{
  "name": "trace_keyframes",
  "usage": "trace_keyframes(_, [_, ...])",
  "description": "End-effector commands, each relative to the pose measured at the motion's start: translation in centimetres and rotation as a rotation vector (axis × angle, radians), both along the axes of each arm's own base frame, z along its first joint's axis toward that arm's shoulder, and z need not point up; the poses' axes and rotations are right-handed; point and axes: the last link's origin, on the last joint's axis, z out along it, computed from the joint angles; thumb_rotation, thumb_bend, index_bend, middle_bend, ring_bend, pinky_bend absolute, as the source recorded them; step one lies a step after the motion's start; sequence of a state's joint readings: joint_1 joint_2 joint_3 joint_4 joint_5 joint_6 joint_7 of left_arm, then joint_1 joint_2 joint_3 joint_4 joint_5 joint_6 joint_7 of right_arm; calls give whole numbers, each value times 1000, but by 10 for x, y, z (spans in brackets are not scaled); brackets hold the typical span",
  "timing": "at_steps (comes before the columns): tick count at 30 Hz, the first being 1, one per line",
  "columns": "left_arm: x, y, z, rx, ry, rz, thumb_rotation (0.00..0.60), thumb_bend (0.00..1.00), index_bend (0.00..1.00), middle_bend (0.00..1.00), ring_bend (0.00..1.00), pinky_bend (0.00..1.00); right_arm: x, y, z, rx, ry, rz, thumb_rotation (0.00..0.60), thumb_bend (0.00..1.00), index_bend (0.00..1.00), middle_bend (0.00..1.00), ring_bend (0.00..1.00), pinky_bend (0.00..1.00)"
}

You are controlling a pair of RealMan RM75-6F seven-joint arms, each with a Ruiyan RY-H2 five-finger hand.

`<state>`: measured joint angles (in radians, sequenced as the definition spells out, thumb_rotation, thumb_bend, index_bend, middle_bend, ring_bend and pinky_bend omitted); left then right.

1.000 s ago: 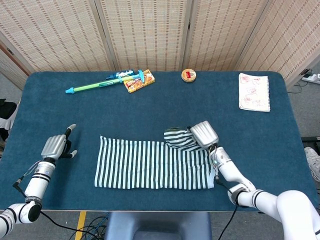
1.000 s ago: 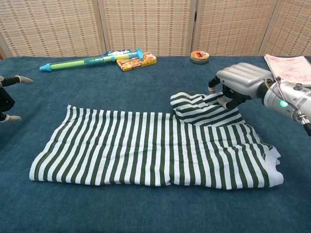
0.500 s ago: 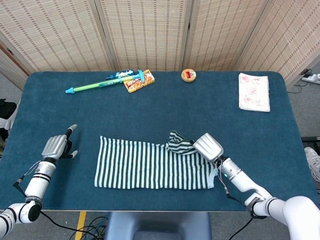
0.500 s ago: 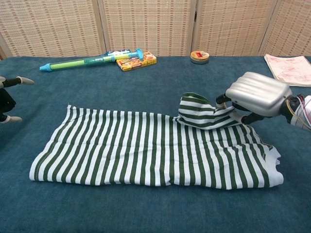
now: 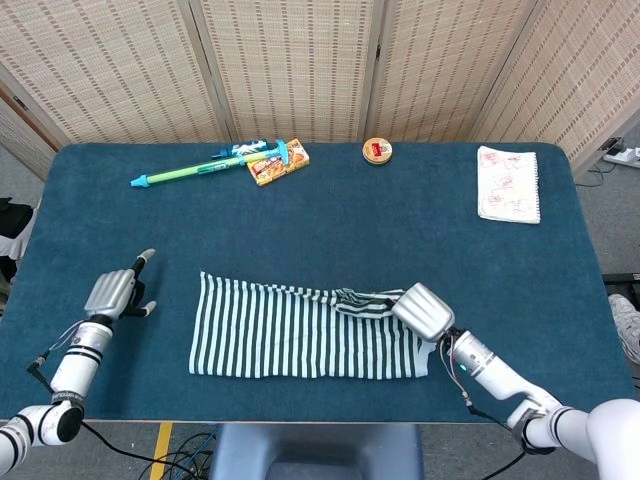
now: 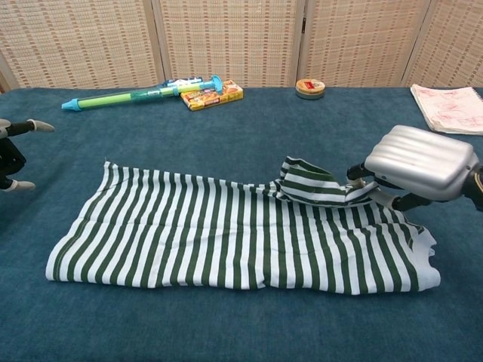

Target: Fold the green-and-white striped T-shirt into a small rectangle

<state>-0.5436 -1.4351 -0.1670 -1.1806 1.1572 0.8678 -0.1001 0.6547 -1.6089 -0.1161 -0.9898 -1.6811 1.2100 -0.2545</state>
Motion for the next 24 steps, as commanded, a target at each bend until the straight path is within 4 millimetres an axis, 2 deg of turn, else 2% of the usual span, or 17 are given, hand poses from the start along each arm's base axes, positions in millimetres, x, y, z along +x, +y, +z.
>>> trace_keyframes(1, [1, 0, -1, -1, -1, -2, 600, 320, 14, 859, 810, 889, -5, 7, 3, 15, 16, -3, 600, 585, 552, 968, 985, 1000])
trace_keyframes(5, [1, 1, -1, -2, 0, -4, 600, 320, 14, 859, 810, 889, -10, 14, 6, 28, 20, -25, 600, 569, 548, 969, 985, 1000])
trace_keyframes(7, [2, 1, -1, -3, 1, -4, 600, 320, 14, 859, 810, 889, -10, 18, 9, 33, 18, -30, 600, 546, 505, 968, 984, 1000])
trace_keyframes(9, [2, 2, -1, -3, 1, -5, 600, 320, 14, 859, 810, 889, -11, 21, 12, 36, 27, -42, 600, 493, 396, 968, 984, 1000])
trace_keyframes(11, [3, 2, -1, -4, 0, -6, 600, 319, 14, 859, 809, 889, -10, 23, 13, 44, 24, -59, 600, 388, 258, 968, 981, 1000])
trace_keyframes(14, [4, 2, -1, -3, -1, -9, 600, 320, 14, 859, 810, 889, -6, 25, 17, 56, 18, -72, 600, 276, 136, 968, 977, 1000])
trace_keyframes(20, [4, 2, 0, -2, 1, -7, 600, 320, 14, 859, 810, 889, 1, 31, 23, 69, -4, -72, 600, 249, 103, 968, 976, 1000])
trace_keyframes(24, [4, 2, 1, 0, 1, -8, 600, 320, 14, 859, 810, 889, 12, 26, 29, 45, -62, -69, 600, 251, 103, 968, 976, 1000])
